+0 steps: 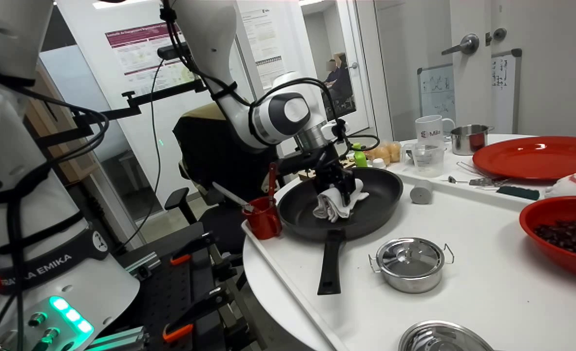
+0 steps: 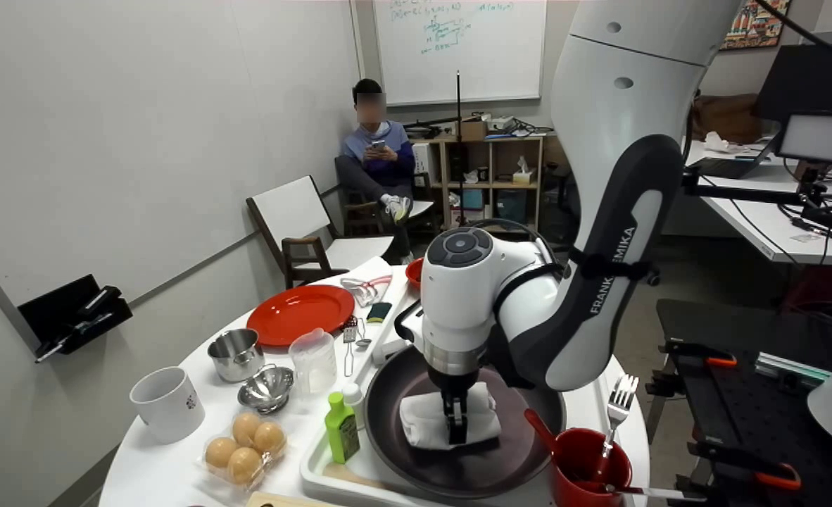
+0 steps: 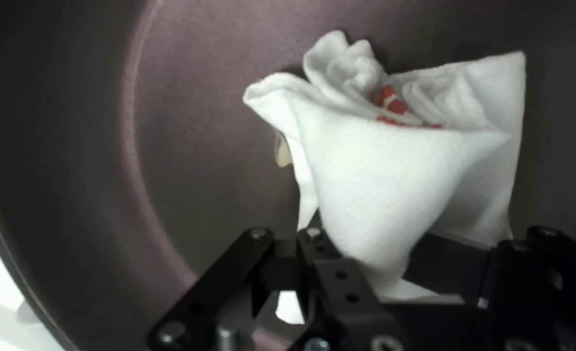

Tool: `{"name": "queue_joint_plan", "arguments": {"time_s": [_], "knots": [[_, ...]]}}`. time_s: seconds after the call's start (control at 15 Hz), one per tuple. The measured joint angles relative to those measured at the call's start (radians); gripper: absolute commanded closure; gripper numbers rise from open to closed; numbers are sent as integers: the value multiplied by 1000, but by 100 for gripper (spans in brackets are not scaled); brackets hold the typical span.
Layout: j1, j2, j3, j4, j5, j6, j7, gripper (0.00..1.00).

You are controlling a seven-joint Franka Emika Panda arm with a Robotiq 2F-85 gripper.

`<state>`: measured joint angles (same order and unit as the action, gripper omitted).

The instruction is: Use the white cloth to wipe the pan

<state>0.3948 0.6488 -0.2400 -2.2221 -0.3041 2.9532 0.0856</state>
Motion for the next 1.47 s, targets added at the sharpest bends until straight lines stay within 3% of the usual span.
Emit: {"name": "queue_joint_plan", "arguments": {"time_s": [0.8,1.47], "knots": [[-41,6,-65,-5,0,0,11,92],[115,4,-65,-77,-46,38,9,92]]}}
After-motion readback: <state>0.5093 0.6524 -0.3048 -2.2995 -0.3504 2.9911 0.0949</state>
